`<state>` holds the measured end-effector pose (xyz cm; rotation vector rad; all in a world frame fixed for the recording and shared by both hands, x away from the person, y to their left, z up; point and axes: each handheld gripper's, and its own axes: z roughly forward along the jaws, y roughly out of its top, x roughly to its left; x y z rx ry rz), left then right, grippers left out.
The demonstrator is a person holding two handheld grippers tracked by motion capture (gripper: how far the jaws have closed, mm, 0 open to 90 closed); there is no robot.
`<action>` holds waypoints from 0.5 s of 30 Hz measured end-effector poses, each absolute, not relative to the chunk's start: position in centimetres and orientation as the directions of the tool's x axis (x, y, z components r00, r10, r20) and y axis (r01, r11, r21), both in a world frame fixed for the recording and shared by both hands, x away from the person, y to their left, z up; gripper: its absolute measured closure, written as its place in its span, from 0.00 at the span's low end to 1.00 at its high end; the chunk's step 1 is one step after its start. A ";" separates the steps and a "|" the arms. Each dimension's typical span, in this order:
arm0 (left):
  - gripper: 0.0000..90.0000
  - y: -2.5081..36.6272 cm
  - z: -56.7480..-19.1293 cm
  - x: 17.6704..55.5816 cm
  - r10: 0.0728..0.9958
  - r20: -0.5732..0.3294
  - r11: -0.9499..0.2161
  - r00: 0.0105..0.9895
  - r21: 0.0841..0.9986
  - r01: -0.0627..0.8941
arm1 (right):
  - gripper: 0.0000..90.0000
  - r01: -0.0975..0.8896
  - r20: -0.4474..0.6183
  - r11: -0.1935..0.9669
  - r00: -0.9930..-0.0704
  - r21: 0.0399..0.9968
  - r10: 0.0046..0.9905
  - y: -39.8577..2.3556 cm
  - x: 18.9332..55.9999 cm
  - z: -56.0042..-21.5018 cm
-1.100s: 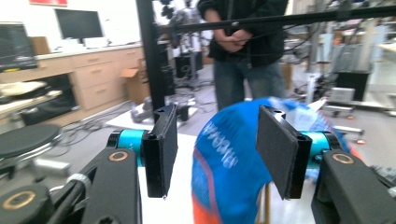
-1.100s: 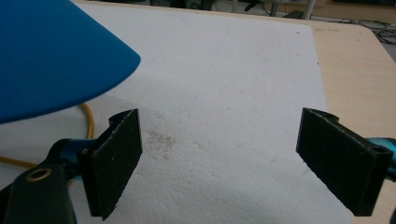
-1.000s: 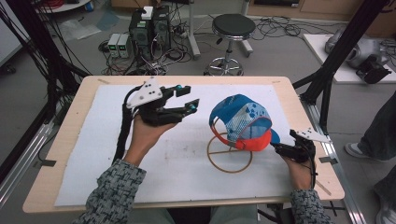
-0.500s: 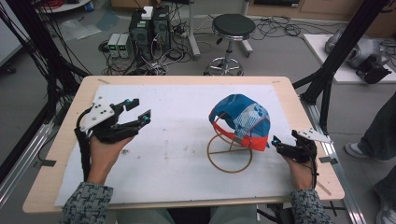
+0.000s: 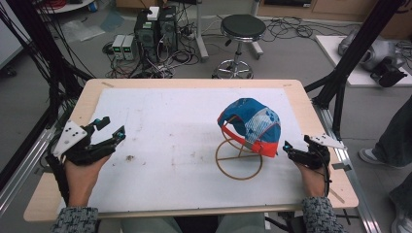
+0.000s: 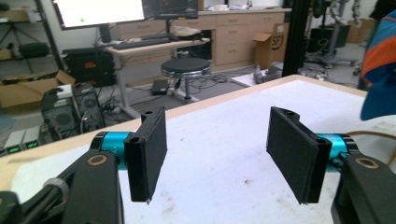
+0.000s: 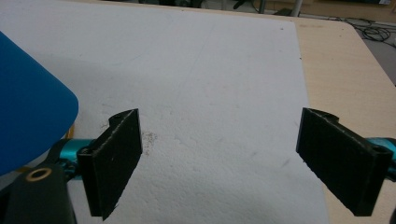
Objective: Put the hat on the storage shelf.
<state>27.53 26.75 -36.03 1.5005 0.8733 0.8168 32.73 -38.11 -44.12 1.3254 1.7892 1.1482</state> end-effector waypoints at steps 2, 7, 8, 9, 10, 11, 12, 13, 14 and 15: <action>0.41 27.3 -36.7 27.4 0.886 0.008 -0.055 0.464 0.995 0.089 | 0.15 0.408 0.014 0.114 -0.298 0.906 0.955 -38.1 32.7 -44.1; 0.38 28.4 -38.4 27.4 0.903 -0.017 -0.038 0.429 0.992 0.119 | 0.15 0.411 0.015 0.113 -0.296 0.905 0.955 -38.0 32.7 -44.1; 0.38 28.5 -38.7 27.4 0.906 -0.019 -0.037 0.422 0.992 0.124 | 0.15 0.410 0.012 0.116 -0.298 0.905 0.954 -38.0 32.7 -44.1; 0.38 28.6 -38.9 27.4 0.909 -0.019 -0.037 0.415 0.992 0.124 | 0.15 0.409 0.012 0.117 -0.298 0.905 0.954 -38.0 32.8 -44.1; 0.38 28.8 -39.1 27.3 0.913 -0.023 -0.032 0.408 0.991 0.128 | 0.15 0.410 0.012 0.116 -0.297 0.905 0.955 -38.0 32.7 -44.1; 0.38 29.0 -39.4 27.4 0.915 -0.030 -0.026 0.403 0.991 0.132 | 0.15 0.412 0.014 0.114 -0.296 0.904 0.955 -38.0 32.7 -44.1; 0.38 29.1 -39.5 27.4 0.915 -0.030 -0.028 0.402 0.990 0.139 | 0.15 0.409 0.014 0.114 -0.297 0.906 0.955 -38.0 32.7 -44.1; 0.38 29.1 -39.6 27.4 0.917 -0.025 -0.035 0.399 0.989 0.145 | 0.15 0.406 0.013 0.115 -0.298 0.906 0.954 -38.0 32.7 -44.1; 0.37 29.2 -39.7 27.5 0.918 -0.022 -0.038 0.395 0.989 0.142 | 0.15 0.406 0.011 0.116 -0.298 0.907 0.954 -37.9 32.7 -44.1; 0.37 29.2 -39.8 27.5 0.918 -0.025 -0.034 0.395 0.989 0.144 | 0.15 0.406 0.011 0.116 -0.298 0.907 0.954 -37.9 32.7 -44.1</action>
